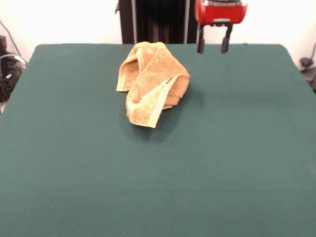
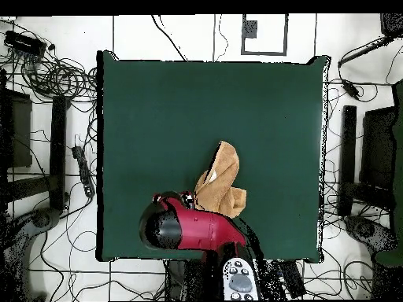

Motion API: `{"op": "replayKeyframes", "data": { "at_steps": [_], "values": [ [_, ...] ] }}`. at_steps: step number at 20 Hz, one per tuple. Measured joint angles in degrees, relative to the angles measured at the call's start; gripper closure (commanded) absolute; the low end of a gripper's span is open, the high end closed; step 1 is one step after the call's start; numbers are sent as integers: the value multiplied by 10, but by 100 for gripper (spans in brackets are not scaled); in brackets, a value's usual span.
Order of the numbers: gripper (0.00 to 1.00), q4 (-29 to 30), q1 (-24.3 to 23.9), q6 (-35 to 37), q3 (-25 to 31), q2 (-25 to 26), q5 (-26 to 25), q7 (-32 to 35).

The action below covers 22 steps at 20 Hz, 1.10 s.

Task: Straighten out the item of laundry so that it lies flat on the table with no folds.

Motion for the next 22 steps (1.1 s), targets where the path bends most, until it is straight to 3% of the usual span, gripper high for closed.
{"op": "replayKeyframes", "data": {
  "at_steps": [9, 22],
  "values": [
    [0, -33, -5, 0, -29, -4, 0, 0],
    [0, -51, -14, -35, -68, 111, 17, 0]
  ]
}}
